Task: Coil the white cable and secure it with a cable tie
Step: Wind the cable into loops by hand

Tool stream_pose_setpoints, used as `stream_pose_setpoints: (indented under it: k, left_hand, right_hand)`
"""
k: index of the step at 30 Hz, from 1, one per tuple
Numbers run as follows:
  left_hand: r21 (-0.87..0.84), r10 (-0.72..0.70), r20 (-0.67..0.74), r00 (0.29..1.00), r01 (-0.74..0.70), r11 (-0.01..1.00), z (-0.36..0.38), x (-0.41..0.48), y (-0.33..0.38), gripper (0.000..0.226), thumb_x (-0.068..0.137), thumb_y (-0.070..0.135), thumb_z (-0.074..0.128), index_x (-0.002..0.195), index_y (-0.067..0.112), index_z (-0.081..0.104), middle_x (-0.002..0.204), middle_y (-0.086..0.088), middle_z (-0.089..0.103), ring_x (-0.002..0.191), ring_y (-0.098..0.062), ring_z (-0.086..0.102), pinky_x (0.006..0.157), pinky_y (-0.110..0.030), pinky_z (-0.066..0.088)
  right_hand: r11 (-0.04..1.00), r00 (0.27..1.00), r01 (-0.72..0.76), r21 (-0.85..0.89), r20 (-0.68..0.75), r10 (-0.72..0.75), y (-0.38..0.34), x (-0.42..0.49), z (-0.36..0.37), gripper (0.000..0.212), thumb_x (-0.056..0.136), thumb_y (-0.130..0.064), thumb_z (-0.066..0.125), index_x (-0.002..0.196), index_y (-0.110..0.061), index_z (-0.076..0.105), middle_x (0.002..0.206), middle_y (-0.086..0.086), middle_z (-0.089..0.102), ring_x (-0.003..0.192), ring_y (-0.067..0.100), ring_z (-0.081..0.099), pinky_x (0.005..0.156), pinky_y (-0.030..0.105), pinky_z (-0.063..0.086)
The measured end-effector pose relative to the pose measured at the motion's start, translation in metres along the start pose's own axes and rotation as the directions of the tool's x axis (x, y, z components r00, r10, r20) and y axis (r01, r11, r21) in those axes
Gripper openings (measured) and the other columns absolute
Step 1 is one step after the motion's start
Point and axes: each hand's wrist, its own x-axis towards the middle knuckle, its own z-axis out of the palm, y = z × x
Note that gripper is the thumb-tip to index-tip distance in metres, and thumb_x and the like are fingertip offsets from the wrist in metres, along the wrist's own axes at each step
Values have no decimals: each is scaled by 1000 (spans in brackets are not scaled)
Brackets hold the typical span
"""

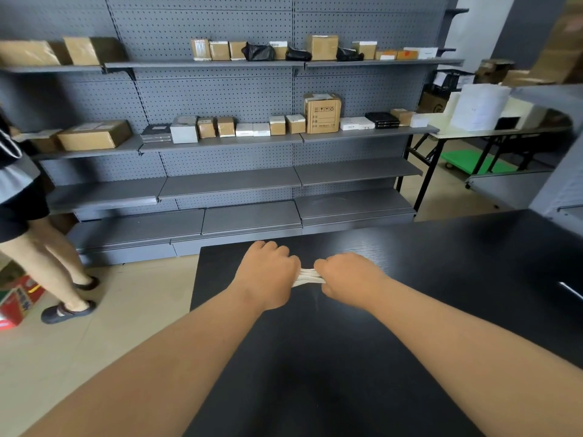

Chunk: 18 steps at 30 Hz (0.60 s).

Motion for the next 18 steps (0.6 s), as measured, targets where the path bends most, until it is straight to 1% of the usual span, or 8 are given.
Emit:
stream_pose_setpoints:
  k: [2, 6, 8, 11, 13, 15, 16, 18]
  left_hand:
    - [-4, -1, -9, 1000, 1, 1000, 1, -2, -3, 15, 81, 19, 53, 95, 16, 55, 87, -2, 59, 78, -25, 50, 77, -33, 36]
    - [-41, 1, 48, 999, 1, 999, 2, -1, -5, 11, 86, 15, 46, 96, 13, 50, 76, -3, 54, 59, -23, 43, 50, -27, 27]
    - [-45, 9, 71, 997, -6, 999, 5, 0, -5, 11, 88, 16, 43, 98, 12, 48, 74, -4, 52, 50, -20, 37, 45, -27, 22]
    - [-53, 24, 86, 996, -19, 998, 9, 1, -6, 13, 91, 14, 40, 101, 10, 47, 80, -9, 59, 53, -26, 41, 49, -30, 28]
    - [-47, 38, 92, 995, -33, 998, 12, 2, -6, 14, 92, 12, 40, 103, 9, 46, 87, -10, 63, 60, -29, 45, 53, -31, 31]
    - [-31, 49, 105, 993, -46, 998, 14, 5, -7, 13, 92, 11, 40, 104, 9, 46, 90, -10, 64, 62, -29, 46, 56, -33, 33]
    - [-28, 54, 114, 992, -51, 998, 15, 6, -7, 13, 92, 11, 40, 104, 9, 46, 90, -11, 64, 62, -30, 46, 56, -33, 34]
    - [-31, 60, 125, 990, -57, 998, 16, 9, -7, 12, 93, 12, 40, 103, 8, 46, 90, -11, 64, 62, -29, 46, 57, -32, 35]
  right_hand:
    - [1000, 1000, -7, -15, 4, 7, -1, -2, -2, 18, 90, -13, 43, 105, -7, 51, 98, 13, 64, 72, 31, 49, 61, 33, 35]
    - [999, 1000, -28, -26, -2, 28, 0, -1, -4, 16, 89, -15, 44, 103, -9, 50, 97, 11, 63, 70, 28, 46, 61, 33, 35]
    - [999, 999, -35, 0, 6, 35, 1, -1, -4, 15, 88, -16, 45, 101, -10, 50, 95, 11, 63, 70, 27, 46, 61, 33, 36]
    - [999, 999, -28, 44, 28, 27, 3, 0, -3, 11, 88, -16, 46, 97, -11, 49, 90, 11, 61, 70, 27, 46, 60, 33, 35]
    - [995, 997, -33, 95, 68, 26, 5, 0, -2, 2, 88, -16, 45, 90, -14, 44, 80, 9, 52, 71, 28, 46, 55, 31, 33]
    - [990, 994, -46, 137, 103, 32, 6, 0, 1, 7, 89, -15, 43, 86, -16, 38, 72, 3, 44, 72, 28, 46, 48, 29, 28]
    - [988, 994, -48, 148, 106, 32, 6, 0, 3, 7, 90, -14, 42, 86, -16, 37, 72, 3, 43, 72, 28, 46, 47, 28, 28]
    - [986, 995, -56, 158, 91, 42, 6, 1, 6, 1, 90, -15, 42, 90, -15, 42, 80, 9, 51, 72, 27, 47, 52, 30, 31]
